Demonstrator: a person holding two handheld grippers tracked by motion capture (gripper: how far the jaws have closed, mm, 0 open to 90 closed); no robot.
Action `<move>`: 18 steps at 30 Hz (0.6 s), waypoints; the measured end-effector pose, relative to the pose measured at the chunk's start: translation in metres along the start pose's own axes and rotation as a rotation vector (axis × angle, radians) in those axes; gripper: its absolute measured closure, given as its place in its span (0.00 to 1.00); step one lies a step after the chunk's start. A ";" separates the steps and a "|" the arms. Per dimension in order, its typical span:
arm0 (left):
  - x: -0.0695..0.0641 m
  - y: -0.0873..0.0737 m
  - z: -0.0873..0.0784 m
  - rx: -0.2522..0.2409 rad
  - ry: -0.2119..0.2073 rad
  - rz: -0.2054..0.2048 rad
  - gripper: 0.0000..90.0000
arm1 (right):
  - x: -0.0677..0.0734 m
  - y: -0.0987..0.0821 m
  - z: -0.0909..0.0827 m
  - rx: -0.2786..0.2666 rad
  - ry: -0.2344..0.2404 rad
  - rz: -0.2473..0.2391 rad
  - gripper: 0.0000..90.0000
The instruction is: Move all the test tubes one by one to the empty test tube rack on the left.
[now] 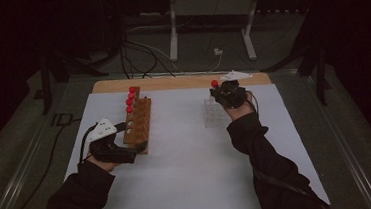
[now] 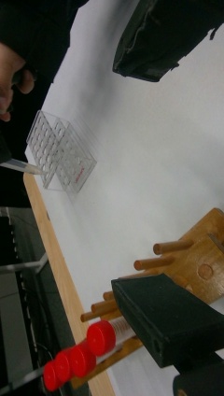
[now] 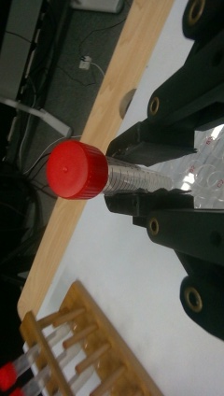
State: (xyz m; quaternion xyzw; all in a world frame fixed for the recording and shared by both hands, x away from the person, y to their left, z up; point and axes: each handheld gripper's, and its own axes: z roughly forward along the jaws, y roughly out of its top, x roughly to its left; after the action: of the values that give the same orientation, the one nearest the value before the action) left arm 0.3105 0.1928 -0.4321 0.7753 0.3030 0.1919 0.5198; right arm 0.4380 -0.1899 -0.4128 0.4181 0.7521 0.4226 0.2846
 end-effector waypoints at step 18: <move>-0.014 0.012 0.011 0.015 -0.055 0.035 0.02 | 0.036 -0.010 -0.038 -0.021 0.131 -0.085 0.83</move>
State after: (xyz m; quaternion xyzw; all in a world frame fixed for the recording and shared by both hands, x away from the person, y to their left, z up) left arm 0.3101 0.1730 -0.4249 0.7894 0.2765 0.1773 0.5185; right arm 0.3866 -0.1769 -0.4057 0.3543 0.7818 0.4442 0.2568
